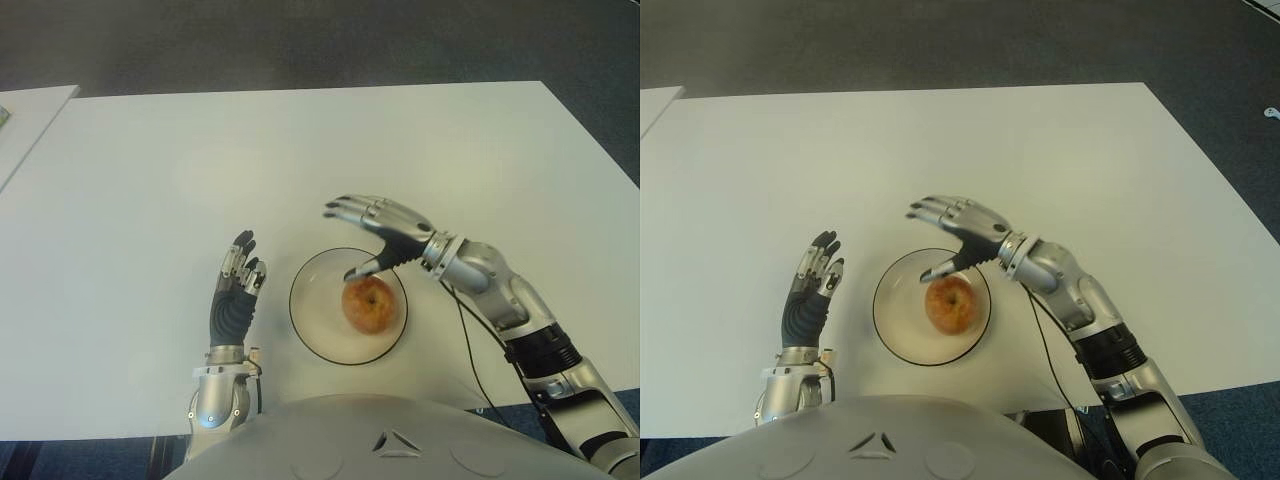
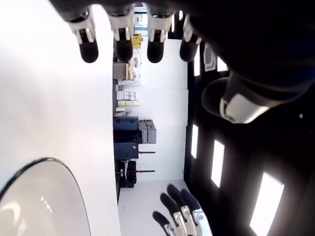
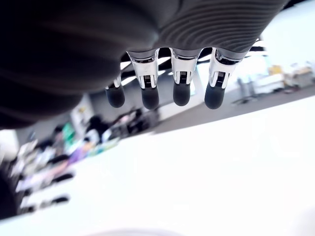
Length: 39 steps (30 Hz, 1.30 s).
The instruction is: Put the apples into the plate.
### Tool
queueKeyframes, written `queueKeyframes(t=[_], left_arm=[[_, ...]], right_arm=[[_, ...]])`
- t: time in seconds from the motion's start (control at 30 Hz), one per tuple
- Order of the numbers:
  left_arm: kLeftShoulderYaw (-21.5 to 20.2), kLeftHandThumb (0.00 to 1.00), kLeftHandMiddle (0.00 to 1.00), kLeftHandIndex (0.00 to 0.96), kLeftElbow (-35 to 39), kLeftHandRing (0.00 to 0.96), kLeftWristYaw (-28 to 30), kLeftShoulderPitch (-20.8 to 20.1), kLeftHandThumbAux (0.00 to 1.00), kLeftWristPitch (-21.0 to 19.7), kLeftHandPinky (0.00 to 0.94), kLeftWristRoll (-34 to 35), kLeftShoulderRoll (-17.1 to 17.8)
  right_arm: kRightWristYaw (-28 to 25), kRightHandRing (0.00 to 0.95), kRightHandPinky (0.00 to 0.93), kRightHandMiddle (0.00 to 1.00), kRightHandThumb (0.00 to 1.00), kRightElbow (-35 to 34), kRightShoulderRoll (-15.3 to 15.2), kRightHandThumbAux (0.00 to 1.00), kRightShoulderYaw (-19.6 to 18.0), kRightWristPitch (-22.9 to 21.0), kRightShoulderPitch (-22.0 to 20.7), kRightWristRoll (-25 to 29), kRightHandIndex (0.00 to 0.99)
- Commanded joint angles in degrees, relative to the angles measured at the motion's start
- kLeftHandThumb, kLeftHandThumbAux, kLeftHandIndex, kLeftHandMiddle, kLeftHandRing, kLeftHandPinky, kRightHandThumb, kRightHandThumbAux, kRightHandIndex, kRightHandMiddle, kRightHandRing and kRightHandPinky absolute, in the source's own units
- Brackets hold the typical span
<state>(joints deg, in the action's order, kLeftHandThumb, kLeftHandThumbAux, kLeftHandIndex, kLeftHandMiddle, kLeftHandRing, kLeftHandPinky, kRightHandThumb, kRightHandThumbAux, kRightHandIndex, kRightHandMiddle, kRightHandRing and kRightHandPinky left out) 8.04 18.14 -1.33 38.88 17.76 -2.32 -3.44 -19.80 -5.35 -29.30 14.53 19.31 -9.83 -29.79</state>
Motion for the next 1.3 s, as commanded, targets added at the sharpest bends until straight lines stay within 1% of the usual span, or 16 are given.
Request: queueKeyframes(t=[0.03,0.07,0.17,0.27,0.3,0.37,0.47,0.6,0.77,0.87,0.97,1.1,1.17,1.3], left_arm=[[0.6,0.072,0.0,0.0,-0.3,0.0,-0.5,0.5,0.473,-1.2,0.0,0.9,-0.7],[0.6,0.073,0.0,0.0,-0.3,0.0,-0.5,0.5,0.473,-1.3,0.0,1.0,-0.8],[0.4,0.082,0.0,0.0,-0.2,0.0,-0.2,0.6,0.474,-1.4,0.0,1.7,-0.8],[-0.1,0.087,0.0,0.0,-0.4,0.0,-0.3,0.4,0.472,-1.3,0.0,1.0,-0.3],[-0.2,0.088,0.0,0.0,-0.5,0.0,-0.3,0.4,0.468,-1.3,0.0,0.8,-0.2],[-0.4,0.088,0.0,0.0,-0.7,0.0,-0.2,0.4,0.465,-1.0,0.0,0.9,-0.1],[-0.6,0.089,0.0,0.0,-1.0,0.0,0.3,0.4,0.46,-0.4,0.0,1.5,0.1],[-0.5,0.091,0.0,0.0,-1.0,0.0,0.6,0.6,0.458,-0.5,0.0,2.4,0.0],[-1.0,0.086,0.0,0.0,-1.2,0.0,0.1,1.0,0.462,-0.2,0.0,2.7,0.0],[-1.2,0.083,0.0,0.0,-1.6,0.0,-0.9,1.2,0.469,0.8,0.0,1.7,-0.5],[-1.4,0.083,0.0,0.0,-2.0,0.0,-1.6,1.3,0.473,2.1,0.0,1.6,-1.1],[-1.5,0.086,0.0,0.0,-2.2,0.0,-2.0,1.4,0.471,3.1,0.0,2.0,-1.4],[-1.5,0.094,0.0,0.0,-2.3,0.0,-2.2,1.6,0.466,3.8,0.0,2.7,-1.8],[-1.6,0.106,0.0,0.0,-2.6,0.0,-2.3,1.8,0.46,4.5,0.0,3.4,-1.9]], right_arm=[[-0.7,0.0,0.0,0.0,0.071,-3.5,4.3,0.215,-3.9,-10.1,3.7,6.5,0.0],[-0.5,0.0,0.0,0.0,0.071,-4.1,4.9,0.213,-4.4,-11.4,4.2,7.3,0.0],[0.7,0.0,0.0,0.0,0.079,-5.0,6.9,0.201,-8.1,-15.5,6.3,11.7,0.0],[1.1,0.0,0.0,0.0,0.098,-1.6,9.8,0.192,-13.5,-16.8,8.9,21.2,0.0],[0.9,0.0,0.0,0.0,0.101,-0.9,10.4,0.2,-14.7,-17.0,9.5,23.4,0.0],[0.7,0.0,0.0,0.0,0.103,0.1,11.6,0.208,-16.2,-17.5,10.5,26.6,0.0],[0.5,0.0,0.0,0.0,0.094,2.7,13.4,0.246,-18.6,-18.2,12.0,31.6,0.0],[0.2,0.0,0.0,0.0,0.076,4.7,14.6,0.303,-20.7,-19.3,12.9,35.8,0.0],[2.0,0.0,0.0,0.0,0.066,2.2,17.9,0.353,-22.6,-22.7,14.7,41.0,0.0],[4.0,0.0,0.0,0.0,0.07,-0.2,21.7,0.374,-25.0,-23.6,17.8,45.8,0.0],[5.4,0.0,0.006,0.022,0.093,-1.2,24.1,0.388,-26.3,-23.9,19.6,48.7,0.034],[6.1,0.0,0.021,0.055,0.118,-1.6,25.3,0.392,-26.6,-23.9,20.6,49.8,0.073],[6.2,0.017,0.04,0.076,0.131,-1.6,26.2,0.401,-26.4,-22.9,21.4,49.8,0.093],[5.7,0.053,0.08,0.109,0.148,-1.1,27.9,0.426,-25.4,-19.5,23.6,48.8,0.123]])
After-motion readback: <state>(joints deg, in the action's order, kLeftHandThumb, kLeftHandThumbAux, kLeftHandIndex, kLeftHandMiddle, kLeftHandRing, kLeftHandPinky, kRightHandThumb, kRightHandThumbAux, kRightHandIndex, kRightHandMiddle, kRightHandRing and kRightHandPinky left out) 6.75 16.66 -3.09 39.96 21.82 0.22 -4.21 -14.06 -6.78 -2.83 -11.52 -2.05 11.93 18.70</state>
